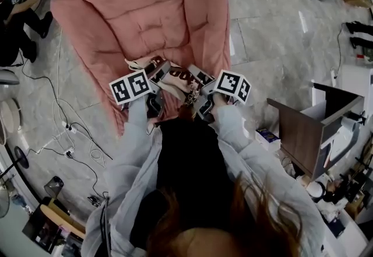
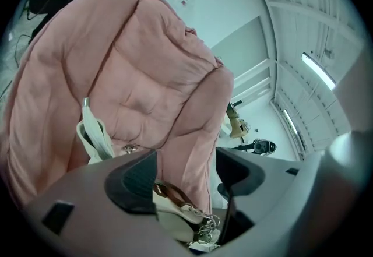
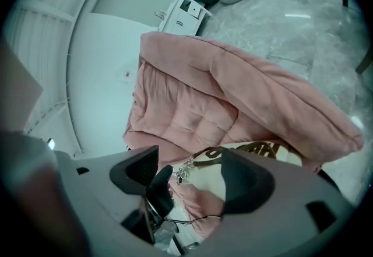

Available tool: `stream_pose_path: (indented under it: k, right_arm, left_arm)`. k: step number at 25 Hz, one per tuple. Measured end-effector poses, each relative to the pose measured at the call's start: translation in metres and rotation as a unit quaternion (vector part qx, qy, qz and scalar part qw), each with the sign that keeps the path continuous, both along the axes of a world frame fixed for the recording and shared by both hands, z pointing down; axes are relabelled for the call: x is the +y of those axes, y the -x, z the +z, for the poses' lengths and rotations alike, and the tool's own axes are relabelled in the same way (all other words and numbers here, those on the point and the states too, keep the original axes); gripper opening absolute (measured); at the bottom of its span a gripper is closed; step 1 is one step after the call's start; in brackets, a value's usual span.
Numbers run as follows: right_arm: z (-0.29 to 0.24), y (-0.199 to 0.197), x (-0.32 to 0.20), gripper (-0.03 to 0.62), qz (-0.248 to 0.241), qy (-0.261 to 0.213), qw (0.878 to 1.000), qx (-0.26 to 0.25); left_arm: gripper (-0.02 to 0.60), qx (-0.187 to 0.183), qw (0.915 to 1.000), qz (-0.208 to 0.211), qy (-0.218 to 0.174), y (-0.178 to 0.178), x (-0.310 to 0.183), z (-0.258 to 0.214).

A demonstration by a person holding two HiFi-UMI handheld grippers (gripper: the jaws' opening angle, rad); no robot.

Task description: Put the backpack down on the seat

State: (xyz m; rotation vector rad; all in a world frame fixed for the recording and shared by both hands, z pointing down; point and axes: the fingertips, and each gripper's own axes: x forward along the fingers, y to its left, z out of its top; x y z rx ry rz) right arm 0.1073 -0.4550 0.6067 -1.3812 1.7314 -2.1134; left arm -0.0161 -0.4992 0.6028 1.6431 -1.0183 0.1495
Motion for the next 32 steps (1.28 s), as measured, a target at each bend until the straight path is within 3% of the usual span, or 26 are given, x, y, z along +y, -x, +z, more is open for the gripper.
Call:
stream_pose_path:
  k: [16, 25, 29, 32]
  right_arm:
    - [-0.031, 0.003, 0.047, 0.363, -0.009, -0.067, 0.997, 0.031]
    - [-0.059, 0.002, 0.069, 0.363, -0.024, -0.119, 0.991, 0.061]
    - [-0.077, 0.007, 0.076, 0.362, -0.045, -0.155, 0.983, 0.087]
    - [-0.093, 0.012, 0.08, 0.36, -0.068, -0.197, 0.969, 0.132]
  left_arm:
    - [0.319, 0.009, 0.9981, -0.03, -0.054, 0.041, 0.057, -0.034]
    - [0.319, -0.023, 0.9933, -0.015, -0.112, 0.062, 0.084, -0.067]
    - [0.319, -0.047, 0.9878, -0.007, -0.149, 0.071, 0.097, -0.082]
    - [0.319, -0.059, 0.9828, -0.004, -0.175, 0.081, 0.108, -0.093]
